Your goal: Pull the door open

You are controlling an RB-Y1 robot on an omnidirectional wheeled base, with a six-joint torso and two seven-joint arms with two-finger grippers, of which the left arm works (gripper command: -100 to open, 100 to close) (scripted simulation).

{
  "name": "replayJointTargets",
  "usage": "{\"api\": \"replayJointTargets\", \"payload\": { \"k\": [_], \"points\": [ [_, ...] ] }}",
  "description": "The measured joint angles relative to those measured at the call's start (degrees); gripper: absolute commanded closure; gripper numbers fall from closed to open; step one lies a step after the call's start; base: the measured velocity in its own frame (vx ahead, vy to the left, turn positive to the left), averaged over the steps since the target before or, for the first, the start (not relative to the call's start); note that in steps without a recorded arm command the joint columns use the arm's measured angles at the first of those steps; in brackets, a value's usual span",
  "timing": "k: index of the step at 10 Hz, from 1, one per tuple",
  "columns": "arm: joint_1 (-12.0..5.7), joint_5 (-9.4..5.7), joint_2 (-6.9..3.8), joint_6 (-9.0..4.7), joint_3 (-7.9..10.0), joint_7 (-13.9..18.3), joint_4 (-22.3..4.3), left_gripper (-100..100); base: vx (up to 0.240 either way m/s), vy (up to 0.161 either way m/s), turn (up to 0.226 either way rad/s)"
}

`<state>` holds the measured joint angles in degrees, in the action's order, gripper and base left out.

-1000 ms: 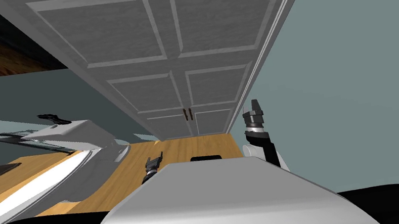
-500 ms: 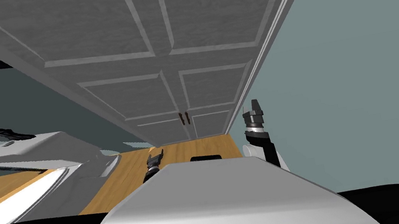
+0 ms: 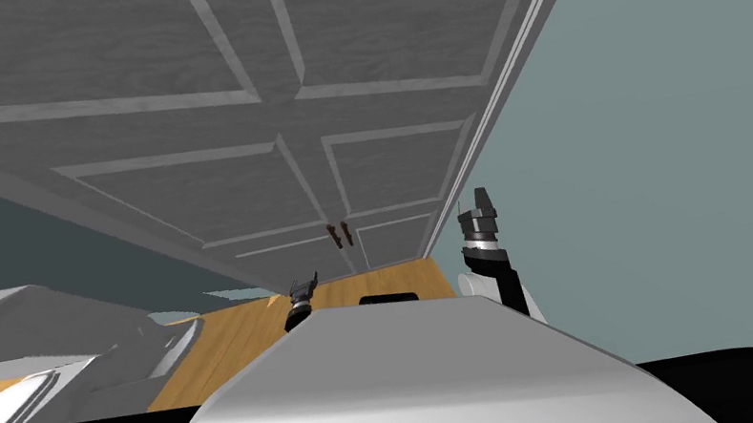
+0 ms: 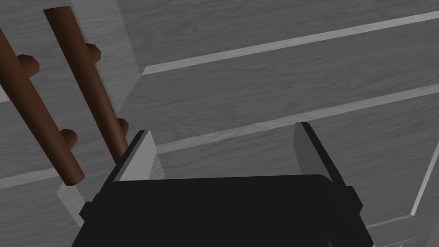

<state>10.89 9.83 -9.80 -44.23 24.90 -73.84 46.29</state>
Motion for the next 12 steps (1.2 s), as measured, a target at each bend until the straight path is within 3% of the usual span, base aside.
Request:
{"api": "replayJointTargets", "payload": {
  "k": [2,4,8,9,12],
  "points": [
    [-0.21,0.29,0.59,0.48,-0.93,0.48,1.94,-100,0.179,0.010,-0.144],
    [-2.74,0.52,1.20,-0.03,-1.79,0.29,0.98,-100,0.168,0.013,-0.095],
    [-5.18,1.24,3.18,0.04,-3.91,0.14,2.89,-100,0.179,-0.027,-0.103],
    [-5.28,1.26,3.20,0.07,-3.99,0.20,2.98,100,-0.010,0.001,0.019],
    [-5.25,1.30,3.27,0.10,-4.04,0.13,2.85,100,-0.026,0.002,-0.010]
  ]
}}
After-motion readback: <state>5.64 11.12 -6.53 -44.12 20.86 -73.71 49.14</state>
